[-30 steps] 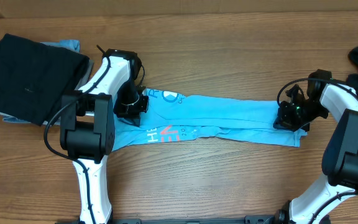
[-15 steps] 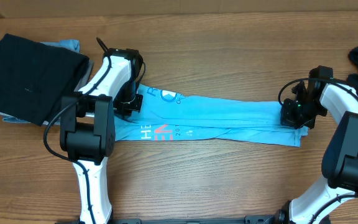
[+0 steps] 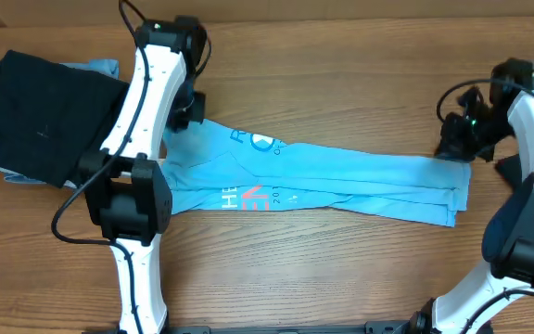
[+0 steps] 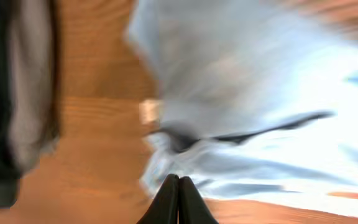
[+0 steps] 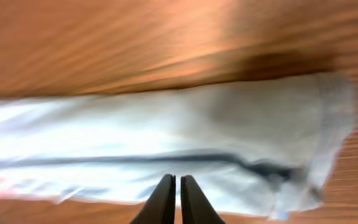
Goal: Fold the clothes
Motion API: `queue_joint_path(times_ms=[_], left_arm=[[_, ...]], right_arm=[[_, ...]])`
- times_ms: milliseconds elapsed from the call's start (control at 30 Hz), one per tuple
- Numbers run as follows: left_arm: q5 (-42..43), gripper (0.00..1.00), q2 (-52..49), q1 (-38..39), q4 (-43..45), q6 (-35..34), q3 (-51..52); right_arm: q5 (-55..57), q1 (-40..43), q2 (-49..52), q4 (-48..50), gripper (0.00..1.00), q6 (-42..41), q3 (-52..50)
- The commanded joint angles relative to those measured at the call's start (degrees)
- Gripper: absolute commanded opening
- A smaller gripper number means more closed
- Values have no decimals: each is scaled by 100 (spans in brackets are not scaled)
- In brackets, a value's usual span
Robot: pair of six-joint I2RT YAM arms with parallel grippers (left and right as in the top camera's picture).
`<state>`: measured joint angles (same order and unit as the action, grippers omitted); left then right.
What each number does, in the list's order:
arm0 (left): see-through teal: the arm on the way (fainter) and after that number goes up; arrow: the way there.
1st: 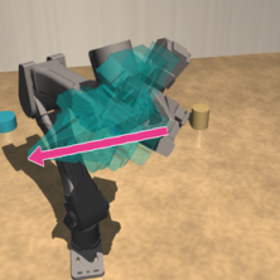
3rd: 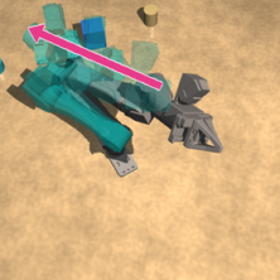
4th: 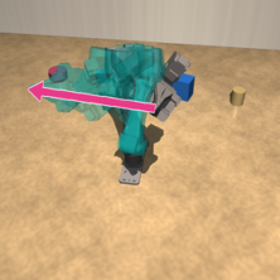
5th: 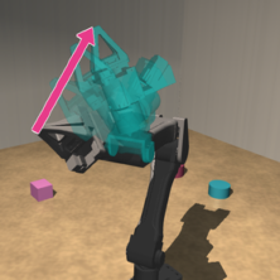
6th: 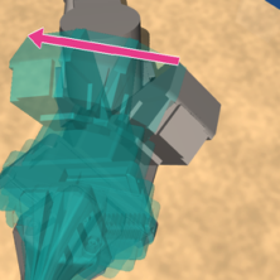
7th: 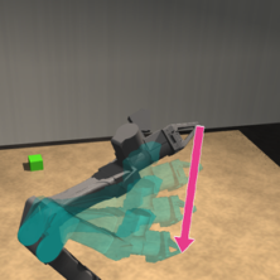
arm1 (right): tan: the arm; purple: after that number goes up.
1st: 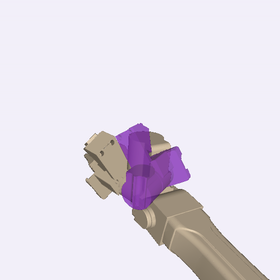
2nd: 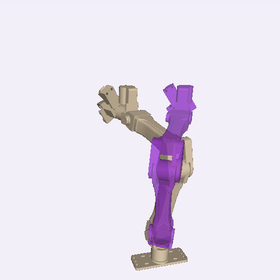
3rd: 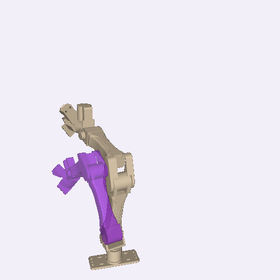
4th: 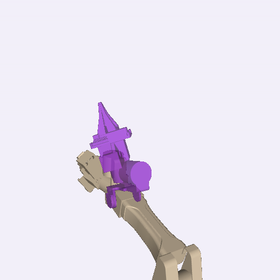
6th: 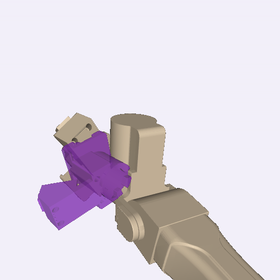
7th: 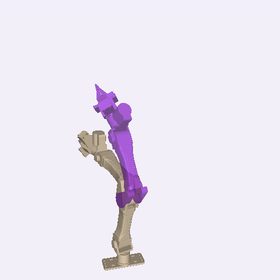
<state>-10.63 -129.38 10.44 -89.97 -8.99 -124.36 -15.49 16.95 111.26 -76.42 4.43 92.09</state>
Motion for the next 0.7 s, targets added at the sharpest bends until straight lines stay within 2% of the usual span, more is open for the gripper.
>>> queue_joint_path(times_ms=[0, 167, 300, 400, 667], left_arm=[[1954, 4, 11, 168, 503, 588, -28], [2601, 4, 11, 334, 1268, 584, 678], [2594, 4, 11, 570, 1880, 581, 1491], [2592, 4, 11, 741, 2363, 579, 2015], [2590, 4, 11, 776, 2483, 581, 2144]], right_arm=[[-1357, -492, -92, -240, 8, 828, 299], [-1714, -1604, -90, 153, 8, 1554, 11], [-1714, -2369, -85, 901, 8, 1504, -310], [-1617, -2841, -83, 1663, 8, 1163, -817], [-1478, -3508, -72, 3167, 10, 876, -1980]])
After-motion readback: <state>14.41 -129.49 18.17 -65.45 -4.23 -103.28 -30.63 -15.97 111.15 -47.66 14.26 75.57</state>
